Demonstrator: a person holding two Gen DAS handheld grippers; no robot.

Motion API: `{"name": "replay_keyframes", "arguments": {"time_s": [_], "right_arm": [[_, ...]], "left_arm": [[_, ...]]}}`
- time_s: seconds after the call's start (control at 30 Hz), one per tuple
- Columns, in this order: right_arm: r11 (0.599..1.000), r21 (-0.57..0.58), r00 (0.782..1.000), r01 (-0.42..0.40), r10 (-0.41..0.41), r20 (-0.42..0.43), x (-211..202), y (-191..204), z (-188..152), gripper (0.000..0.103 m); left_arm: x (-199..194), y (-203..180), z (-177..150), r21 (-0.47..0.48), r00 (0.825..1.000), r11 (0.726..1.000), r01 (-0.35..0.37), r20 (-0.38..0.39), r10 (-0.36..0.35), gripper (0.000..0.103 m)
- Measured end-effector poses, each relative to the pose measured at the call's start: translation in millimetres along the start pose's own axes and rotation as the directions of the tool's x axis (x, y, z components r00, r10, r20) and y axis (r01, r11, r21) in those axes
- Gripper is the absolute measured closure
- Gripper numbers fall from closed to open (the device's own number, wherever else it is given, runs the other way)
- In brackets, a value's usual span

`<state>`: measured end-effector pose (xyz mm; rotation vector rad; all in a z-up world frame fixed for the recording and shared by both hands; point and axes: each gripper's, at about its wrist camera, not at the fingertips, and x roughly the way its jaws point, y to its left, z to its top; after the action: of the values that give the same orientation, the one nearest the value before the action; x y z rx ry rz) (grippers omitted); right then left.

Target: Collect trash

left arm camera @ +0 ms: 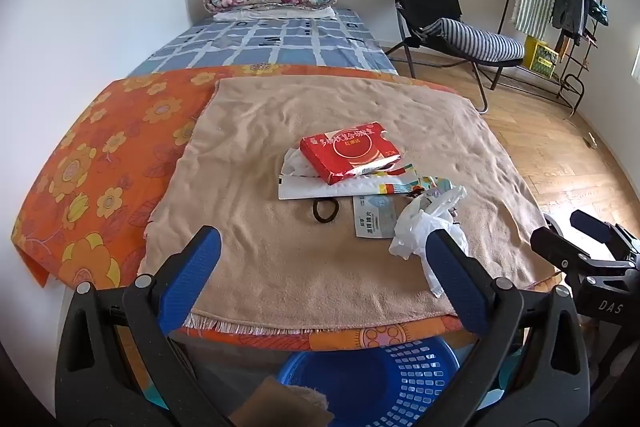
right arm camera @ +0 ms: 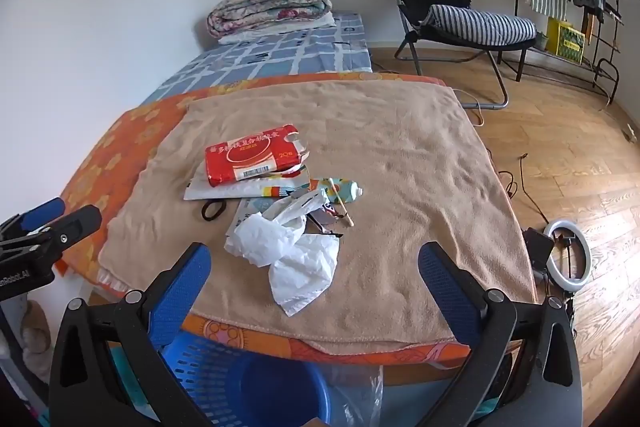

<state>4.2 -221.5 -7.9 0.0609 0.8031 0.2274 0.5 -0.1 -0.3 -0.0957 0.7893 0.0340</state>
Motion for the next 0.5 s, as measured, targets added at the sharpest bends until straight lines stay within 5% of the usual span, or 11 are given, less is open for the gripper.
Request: {"name": "replay_keyframes", "arguments": {"time_s": [0.5], "right_arm": [[1.0,-0.012,1.0,-0.002,0.002,0.0,0.8,5.2,0.6,0.0]], "left_arm": [[1.7,-2.7,0.1,0.006,1.0,1.0,-0.009,0.005,0.009,0.0]]}}
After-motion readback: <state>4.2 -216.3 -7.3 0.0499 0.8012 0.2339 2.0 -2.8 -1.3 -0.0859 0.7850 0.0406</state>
